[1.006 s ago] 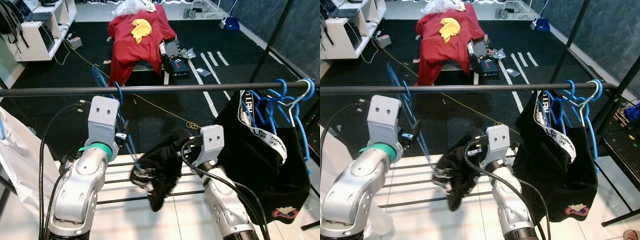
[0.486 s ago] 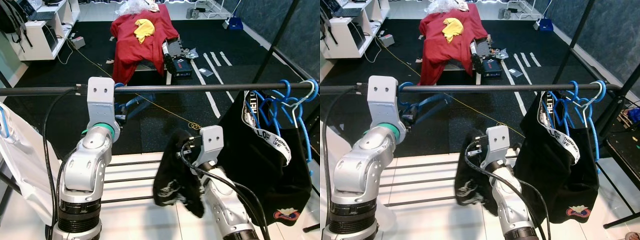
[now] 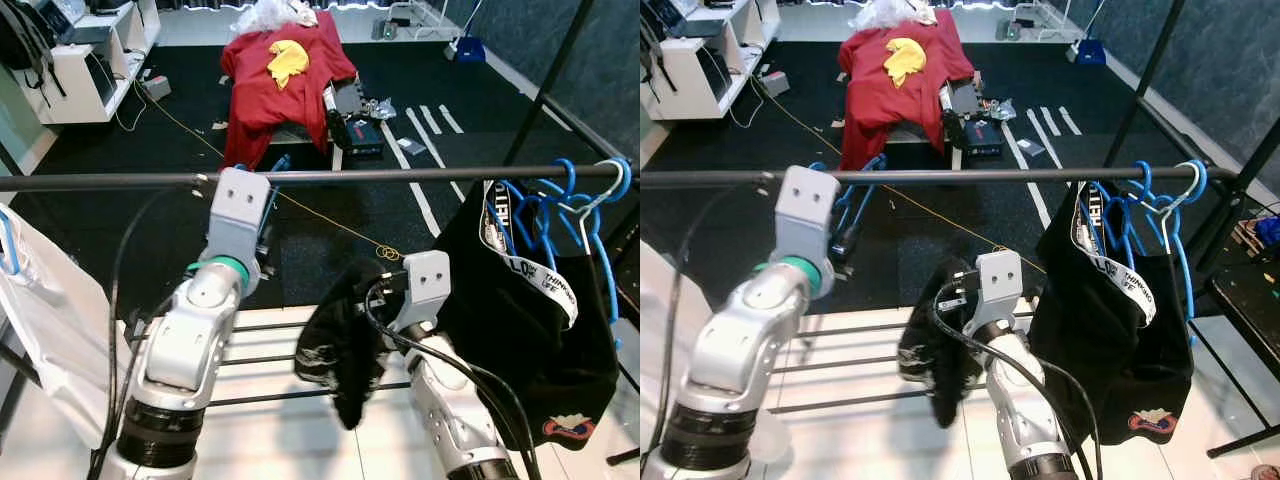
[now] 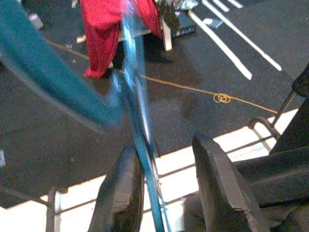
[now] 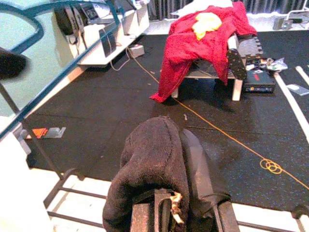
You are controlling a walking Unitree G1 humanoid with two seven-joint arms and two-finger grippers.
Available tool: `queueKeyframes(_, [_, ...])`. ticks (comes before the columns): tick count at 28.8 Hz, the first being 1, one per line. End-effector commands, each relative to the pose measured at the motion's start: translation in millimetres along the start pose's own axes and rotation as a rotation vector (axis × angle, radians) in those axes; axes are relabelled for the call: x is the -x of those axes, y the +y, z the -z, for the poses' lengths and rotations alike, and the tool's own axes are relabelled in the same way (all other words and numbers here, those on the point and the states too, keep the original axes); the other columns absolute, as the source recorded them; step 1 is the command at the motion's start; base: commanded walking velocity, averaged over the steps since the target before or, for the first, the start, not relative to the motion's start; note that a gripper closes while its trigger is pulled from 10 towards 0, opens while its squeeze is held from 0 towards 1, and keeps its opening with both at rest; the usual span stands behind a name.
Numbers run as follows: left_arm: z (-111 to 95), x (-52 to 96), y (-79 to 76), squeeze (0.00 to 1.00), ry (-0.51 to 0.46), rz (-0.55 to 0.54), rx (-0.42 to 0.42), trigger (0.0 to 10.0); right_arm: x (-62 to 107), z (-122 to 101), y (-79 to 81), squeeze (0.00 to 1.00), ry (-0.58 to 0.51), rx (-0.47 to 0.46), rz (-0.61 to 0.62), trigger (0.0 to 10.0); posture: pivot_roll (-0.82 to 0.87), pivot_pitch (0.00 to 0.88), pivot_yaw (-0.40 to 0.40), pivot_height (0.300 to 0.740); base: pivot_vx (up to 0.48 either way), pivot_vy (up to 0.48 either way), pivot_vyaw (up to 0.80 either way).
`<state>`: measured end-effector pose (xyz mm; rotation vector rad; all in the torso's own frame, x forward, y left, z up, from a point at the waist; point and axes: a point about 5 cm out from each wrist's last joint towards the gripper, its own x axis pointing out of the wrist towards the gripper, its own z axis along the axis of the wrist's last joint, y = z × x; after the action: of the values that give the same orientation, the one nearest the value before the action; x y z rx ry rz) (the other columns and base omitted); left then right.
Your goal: Hang hanger
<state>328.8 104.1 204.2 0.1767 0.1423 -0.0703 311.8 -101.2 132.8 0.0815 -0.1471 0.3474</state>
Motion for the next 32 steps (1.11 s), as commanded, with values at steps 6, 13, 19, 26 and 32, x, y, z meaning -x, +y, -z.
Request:
queueKeyframes(6, [-2, -16.2, 3.9, 0.00, -0.004, -0.128, 0.022, 0.0, -0.5, -6, -1.8, 0.00, -0.035, -0.007, 0.012, 10.0, -0.07, 0.056, 0.049, 0.740, 0.000, 0.000, 0.00])
queueKeyframes(13, [-7, -16.5, 16.0, 0.00, -0.023, -0.189, 0.052, 0.0, 1.9, -6, -4.5, 0.00, -0.033, -0.008, 0.025, 10.0, -0.07, 0.057, 0.050, 0.740, 0.000, 0.000, 0.00])
queueKeyframes(19, [-10, -12.7, 16.8, 0.00, -0.063, -0.159, 0.057, 0.0, 1.6, -5, -2.6, 0.00, -0.029, -0.012, 0.022, 10.0, -0.07, 0.058, 0.047, 0.740, 0.000, 0.000, 0.00])
queueKeyframes(26, [-11, 28.1, 28.5, 0.00, -0.114, 0.169, -0.104, 10.0, 2.7, -7, -6.9, 0.00, -0.032, 0.006, 0.026, 10.0, -0.05, 0.074, 0.055, 0.740, 0.000, 0.000, 0.00])
queueKeyframes(32, [7, 53.9, 37.4, 0.00, -0.043, 0.316, -0.215, 10.0, 3.4, -7, -12.0, 0.00, -0.013, 0.039, 0.008, 10.0, -0.03, 0.080, 0.050, 0.740, 0.000, 0.000, 0.00])
